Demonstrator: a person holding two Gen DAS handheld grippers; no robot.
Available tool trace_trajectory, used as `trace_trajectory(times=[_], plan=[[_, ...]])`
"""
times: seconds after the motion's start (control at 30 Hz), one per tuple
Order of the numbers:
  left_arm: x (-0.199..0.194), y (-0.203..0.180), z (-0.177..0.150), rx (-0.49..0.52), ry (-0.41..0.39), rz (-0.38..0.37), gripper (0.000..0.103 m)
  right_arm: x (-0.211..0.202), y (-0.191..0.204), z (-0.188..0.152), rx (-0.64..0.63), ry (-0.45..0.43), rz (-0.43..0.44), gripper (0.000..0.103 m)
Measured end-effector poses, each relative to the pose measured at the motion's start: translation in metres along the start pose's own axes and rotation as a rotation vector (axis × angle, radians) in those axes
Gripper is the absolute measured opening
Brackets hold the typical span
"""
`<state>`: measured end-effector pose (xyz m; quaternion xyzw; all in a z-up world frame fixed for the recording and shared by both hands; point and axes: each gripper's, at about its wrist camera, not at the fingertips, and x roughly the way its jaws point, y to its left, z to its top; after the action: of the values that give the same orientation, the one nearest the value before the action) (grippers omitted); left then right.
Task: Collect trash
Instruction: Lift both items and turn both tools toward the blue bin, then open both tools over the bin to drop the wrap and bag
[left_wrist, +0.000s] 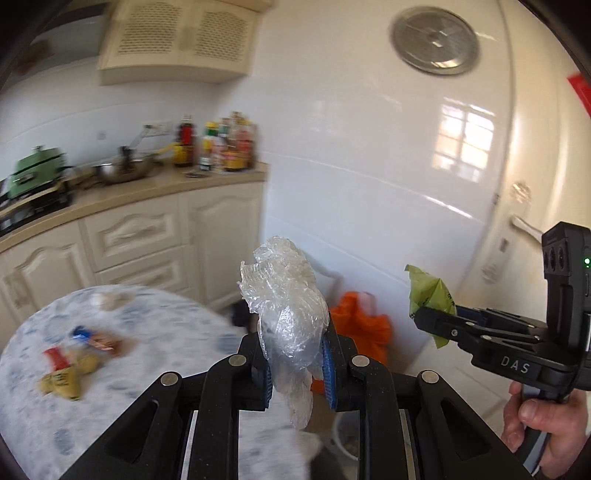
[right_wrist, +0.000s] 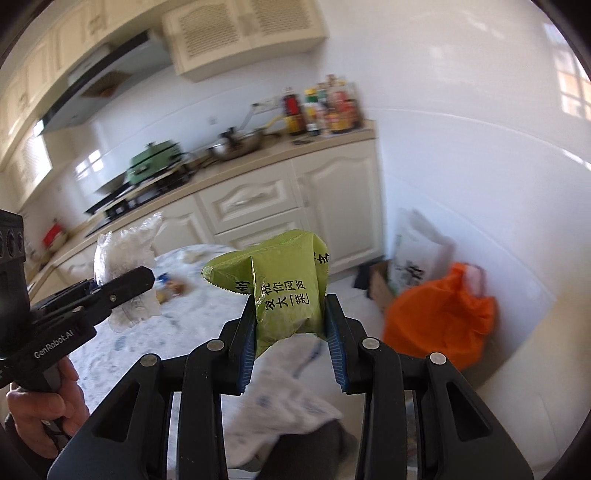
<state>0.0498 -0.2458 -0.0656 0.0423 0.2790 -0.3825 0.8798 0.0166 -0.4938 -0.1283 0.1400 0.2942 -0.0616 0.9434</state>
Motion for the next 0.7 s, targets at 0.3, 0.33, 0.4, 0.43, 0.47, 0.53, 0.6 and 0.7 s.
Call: trace_trajectory(times=[0.3, 0.33, 0.4, 0.43, 0.47, 0.53, 0.6, 0.7], plan=[[0.101, -0.076, -0.01, 0.082, 0.175, -0.178, 0.018, -0.016, -0.12, -0.044, 0.167, 0.076, -0.219, 0.034], [0.113, -0.086, -0.013, 0.092, 0.195, -0.195, 0.018, -0.012, -0.137, -0.054, 0.197, 0.098, -0.242, 0.034], [0.139, -0.102, -0.016, 0.113, 0.244, -0.219, 0.018, -0.006, -0.158, -0.067, 0.237, 0.127, -0.265, 0.034], [0.151, -0.11, -0.019, 0.123, 0.268, -0.231, 0.018, -0.002, -0.17, -0.074, 0.257, 0.145, -0.276, 0.034], [0.164, -0.119, -0.022, 0.132, 0.292, -0.246, 0.018, 0.001, -0.179, -0.081, 0.272, 0.159, -0.284, 0.034], [0.187, -0.133, -0.028, 0.15, 0.338, -0.268, 0.018, 0.011, -0.197, -0.093, 0.309, 0.192, -0.289, 0.034], [0.211, -0.146, -0.034, 0.171, 0.374, -0.278, 0.018, 0.02, -0.21, -0.102, 0.336, 0.218, -0.293, 0.034], [0.245, -0.159, -0.04, 0.193, 0.435, -0.285, 0.018, 0.034, -0.229, -0.118, 0.38, 0.252, -0.293, 0.034]])
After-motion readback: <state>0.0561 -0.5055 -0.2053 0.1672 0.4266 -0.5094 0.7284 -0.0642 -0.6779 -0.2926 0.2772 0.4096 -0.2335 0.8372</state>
